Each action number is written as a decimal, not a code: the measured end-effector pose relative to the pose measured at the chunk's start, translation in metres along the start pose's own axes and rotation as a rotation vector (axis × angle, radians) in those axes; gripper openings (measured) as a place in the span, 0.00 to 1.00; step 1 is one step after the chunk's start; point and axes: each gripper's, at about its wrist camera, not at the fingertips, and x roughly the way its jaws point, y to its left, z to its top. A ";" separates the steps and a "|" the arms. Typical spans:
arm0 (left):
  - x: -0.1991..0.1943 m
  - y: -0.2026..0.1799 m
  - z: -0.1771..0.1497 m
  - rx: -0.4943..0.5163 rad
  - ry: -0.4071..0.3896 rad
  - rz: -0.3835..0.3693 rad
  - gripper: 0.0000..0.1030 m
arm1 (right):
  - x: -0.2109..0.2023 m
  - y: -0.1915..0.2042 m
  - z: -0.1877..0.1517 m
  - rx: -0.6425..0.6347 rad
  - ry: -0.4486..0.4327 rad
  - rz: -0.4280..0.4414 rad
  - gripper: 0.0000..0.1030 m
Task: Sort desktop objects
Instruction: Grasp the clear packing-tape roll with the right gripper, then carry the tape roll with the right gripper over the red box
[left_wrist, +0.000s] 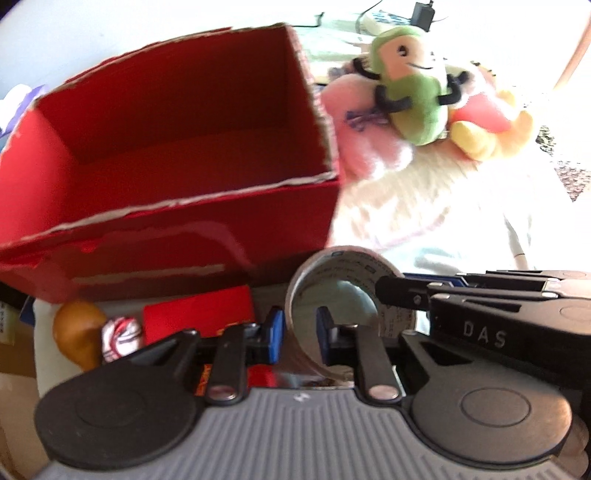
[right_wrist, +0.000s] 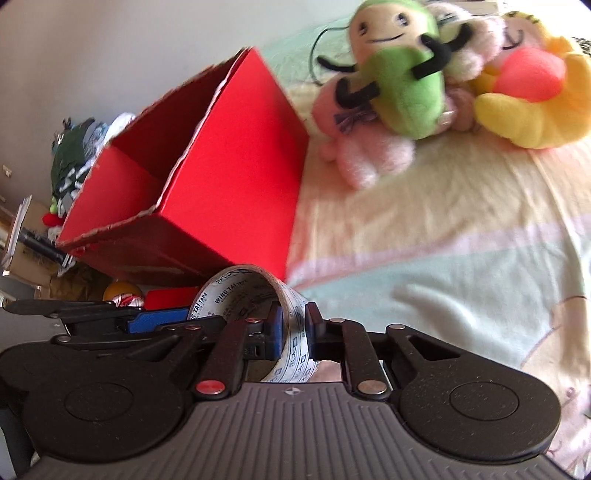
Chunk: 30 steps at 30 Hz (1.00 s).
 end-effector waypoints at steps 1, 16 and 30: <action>-0.004 -0.002 -0.003 0.005 -0.007 -0.022 0.18 | -0.004 -0.002 0.000 0.009 -0.013 0.000 0.13; -0.037 -0.072 0.014 0.109 -0.146 -0.130 0.13 | -0.076 -0.040 -0.001 0.022 -0.244 -0.058 0.14; -0.117 -0.026 0.075 0.086 -0.448 0.035 0.13 | -0.098 0.036 0.086 -0.222 -0.436 0.068 0.15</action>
